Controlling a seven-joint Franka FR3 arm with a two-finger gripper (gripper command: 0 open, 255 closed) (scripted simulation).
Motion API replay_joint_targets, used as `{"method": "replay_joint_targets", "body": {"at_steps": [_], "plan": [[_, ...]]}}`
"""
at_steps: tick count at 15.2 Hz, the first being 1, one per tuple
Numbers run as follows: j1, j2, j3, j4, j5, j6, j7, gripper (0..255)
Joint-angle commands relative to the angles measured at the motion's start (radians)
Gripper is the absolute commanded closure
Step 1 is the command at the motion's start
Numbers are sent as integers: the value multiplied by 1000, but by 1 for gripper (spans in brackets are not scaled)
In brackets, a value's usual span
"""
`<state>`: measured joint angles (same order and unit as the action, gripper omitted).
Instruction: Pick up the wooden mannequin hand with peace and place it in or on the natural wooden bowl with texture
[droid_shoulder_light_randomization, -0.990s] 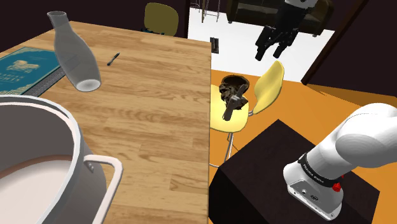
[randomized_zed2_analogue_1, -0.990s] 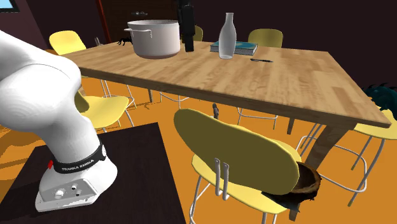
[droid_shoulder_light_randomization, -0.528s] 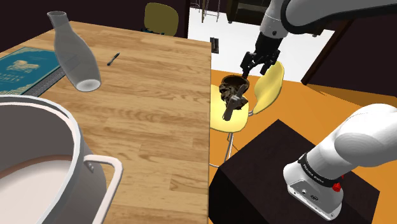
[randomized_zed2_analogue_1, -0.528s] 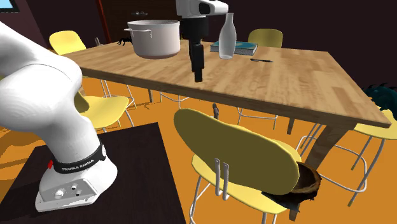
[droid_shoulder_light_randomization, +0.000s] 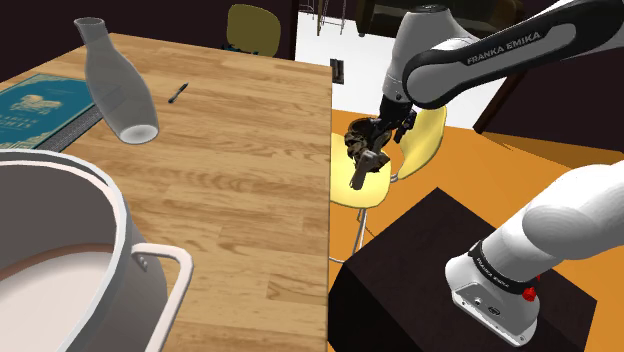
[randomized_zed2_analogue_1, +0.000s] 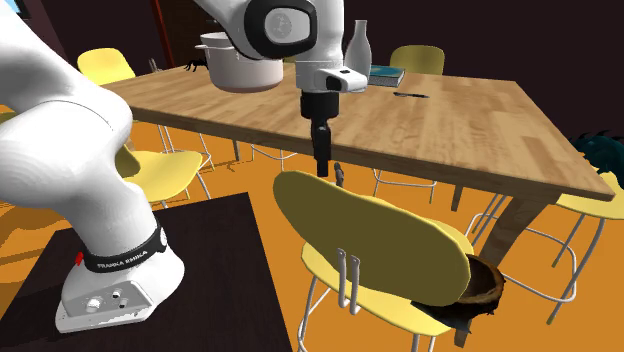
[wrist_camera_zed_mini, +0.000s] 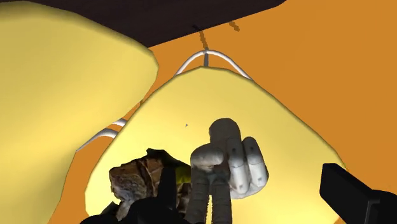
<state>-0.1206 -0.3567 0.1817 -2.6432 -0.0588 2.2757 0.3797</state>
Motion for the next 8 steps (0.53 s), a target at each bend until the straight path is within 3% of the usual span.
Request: {"method": "replay_joint_targets", "body": {"at_steps": [1, 8], "plan": [[-16, 63, 16, -10, -33, 63, 41, 0], [-34, 145, 19, -44, -69, 178, 66, 0]]}}
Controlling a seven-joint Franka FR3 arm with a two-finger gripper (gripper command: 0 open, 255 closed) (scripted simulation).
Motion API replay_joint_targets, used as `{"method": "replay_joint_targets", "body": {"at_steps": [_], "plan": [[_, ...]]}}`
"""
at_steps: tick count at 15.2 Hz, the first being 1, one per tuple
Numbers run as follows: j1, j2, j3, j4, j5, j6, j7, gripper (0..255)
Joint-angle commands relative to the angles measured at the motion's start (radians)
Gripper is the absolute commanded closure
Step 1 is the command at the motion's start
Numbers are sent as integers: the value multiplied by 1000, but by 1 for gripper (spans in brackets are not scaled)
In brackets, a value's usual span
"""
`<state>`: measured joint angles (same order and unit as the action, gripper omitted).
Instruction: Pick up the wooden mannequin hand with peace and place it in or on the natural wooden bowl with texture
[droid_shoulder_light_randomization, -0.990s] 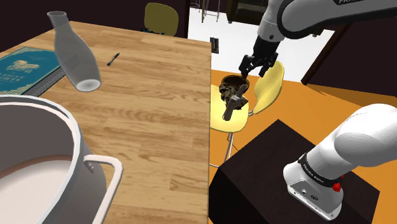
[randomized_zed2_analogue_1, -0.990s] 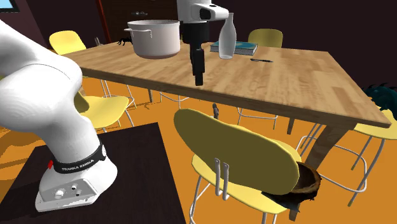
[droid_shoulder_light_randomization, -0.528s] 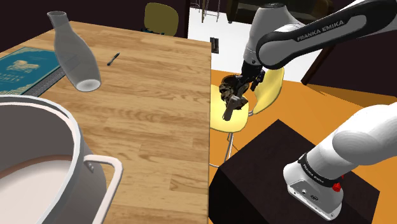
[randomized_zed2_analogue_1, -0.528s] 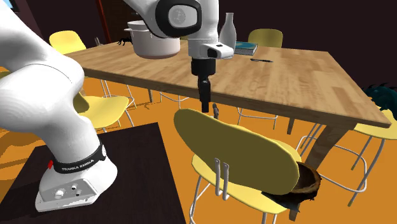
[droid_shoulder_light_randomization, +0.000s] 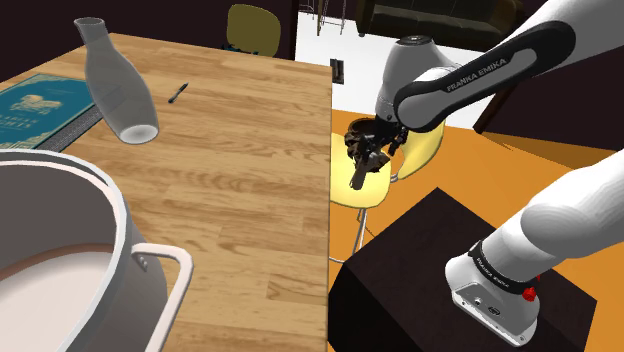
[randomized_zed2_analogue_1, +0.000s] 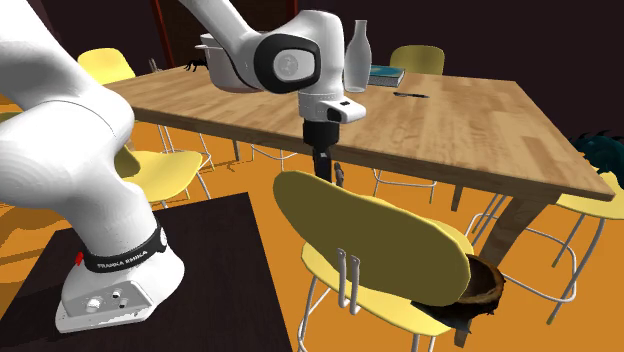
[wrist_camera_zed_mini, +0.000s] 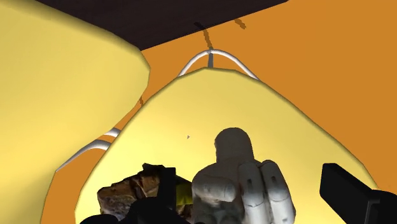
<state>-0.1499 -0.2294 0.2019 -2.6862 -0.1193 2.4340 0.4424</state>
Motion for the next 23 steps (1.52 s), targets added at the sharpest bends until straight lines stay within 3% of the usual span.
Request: {"method": "replay_joint_targets", "body": {"at_steps": [1, 8, 9, 18, 23], "plan": [[-7, 25, 0, -4, -12, 29, 6, 0], [-7, 25, -1, -4, -12, 29, 5, 0], [-7, 25, -1, -4, -12, 29, 5, 255], [-7, 25, -1, -4, -12, 29, 6, 255], [4, -38, -8, 17, 15, -53, -21, 255]]}}
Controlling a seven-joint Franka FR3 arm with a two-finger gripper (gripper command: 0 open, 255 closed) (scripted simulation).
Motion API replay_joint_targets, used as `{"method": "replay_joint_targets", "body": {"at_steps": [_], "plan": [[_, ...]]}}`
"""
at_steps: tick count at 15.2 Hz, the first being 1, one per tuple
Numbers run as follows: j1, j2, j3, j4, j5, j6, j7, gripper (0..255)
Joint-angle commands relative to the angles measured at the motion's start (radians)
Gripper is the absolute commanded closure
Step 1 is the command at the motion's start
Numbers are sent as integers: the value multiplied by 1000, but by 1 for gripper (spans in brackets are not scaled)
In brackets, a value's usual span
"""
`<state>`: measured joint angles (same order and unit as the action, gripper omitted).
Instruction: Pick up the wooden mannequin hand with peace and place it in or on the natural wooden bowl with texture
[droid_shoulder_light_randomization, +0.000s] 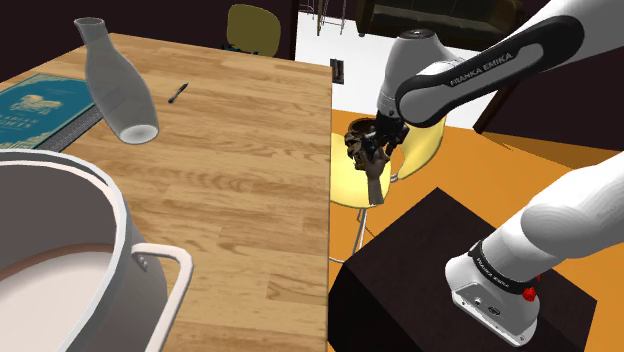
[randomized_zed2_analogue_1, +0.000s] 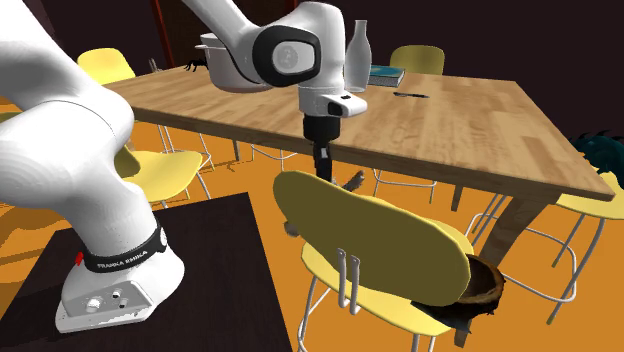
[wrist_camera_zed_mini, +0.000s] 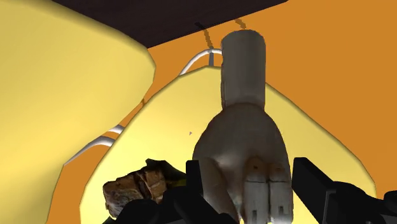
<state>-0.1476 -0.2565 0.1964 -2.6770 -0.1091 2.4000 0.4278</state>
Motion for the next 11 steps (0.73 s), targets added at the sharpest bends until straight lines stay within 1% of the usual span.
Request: {"method": "replay_joint_targets", "body": {"at_steps": [1, 11], "plan": [[3, -23, -4, 13, 9, -35, -11, 255], [16, -122, -17, 76, 38, -195, -46, 255]]}}
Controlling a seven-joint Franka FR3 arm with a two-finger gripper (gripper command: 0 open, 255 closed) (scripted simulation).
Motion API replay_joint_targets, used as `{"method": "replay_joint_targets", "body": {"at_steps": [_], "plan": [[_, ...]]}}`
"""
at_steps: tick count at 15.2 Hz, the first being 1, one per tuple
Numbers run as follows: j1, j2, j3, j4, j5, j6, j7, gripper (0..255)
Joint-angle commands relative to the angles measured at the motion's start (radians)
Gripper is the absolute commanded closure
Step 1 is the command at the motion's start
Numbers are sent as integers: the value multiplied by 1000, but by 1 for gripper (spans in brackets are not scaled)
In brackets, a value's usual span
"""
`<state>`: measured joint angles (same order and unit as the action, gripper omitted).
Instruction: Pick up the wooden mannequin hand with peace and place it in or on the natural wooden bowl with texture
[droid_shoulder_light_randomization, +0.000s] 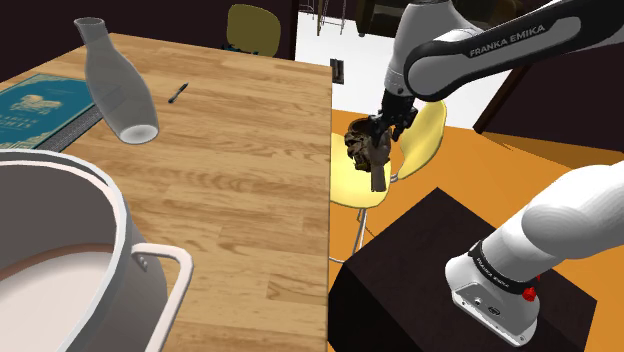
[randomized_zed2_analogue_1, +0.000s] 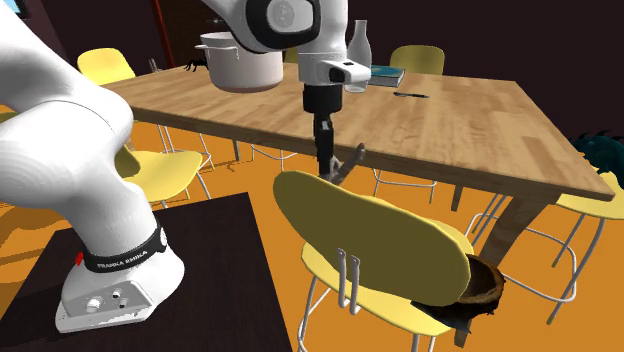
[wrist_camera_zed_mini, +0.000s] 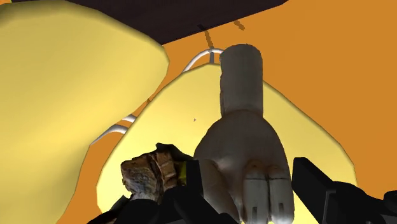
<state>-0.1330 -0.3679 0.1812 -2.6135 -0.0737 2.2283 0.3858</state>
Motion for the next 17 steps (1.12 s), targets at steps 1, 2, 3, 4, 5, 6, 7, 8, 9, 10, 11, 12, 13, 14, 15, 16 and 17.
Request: {"method": "replay_joint_targets", "body": {"at_steps": [1, 2, 3, 4, 5, 6, 7, 8, 9, 10, 11, 12, 13, 14, 15, 16, 17], "plan": [[2, -19, -3, 20, 5, -38, -7, 255], [3, -26, -4, 28, 7, -54, -10, 255], [4, -34, -5, 36, 8, -69, -12, 255], [4, -41, -6, 44, 10, -85, -15, 255], [5, -48, -7, 53, 11, -100, -17, 255], [5, -55, -8, 61, 12, -115, -19, 255], [6, -61, -9, 70, 14, -130, -22, 255], [6, -67, -10, 79, 15, -145, -24, 255], [7, -73, -11, 89, 16, -160, -26, 255], [7, -78, -12, 98, 17, -175, -28, 255], [7, -83, -13, 108, 17, -189, -30, 255], [8, -88, -14, 118, 18, -204, -32, 255], [8, -93, -15, 128, 19, -218, -34, 255], [8, -97, -16, 138, 20, -233, -36, 255], [8, -101, -16, 148, 20, -247, -38, 255], [8, -105, -17, 159, 21, -261, -40, 255], [8, -106, -17, 162, 21, -265, -40, 255]]}}
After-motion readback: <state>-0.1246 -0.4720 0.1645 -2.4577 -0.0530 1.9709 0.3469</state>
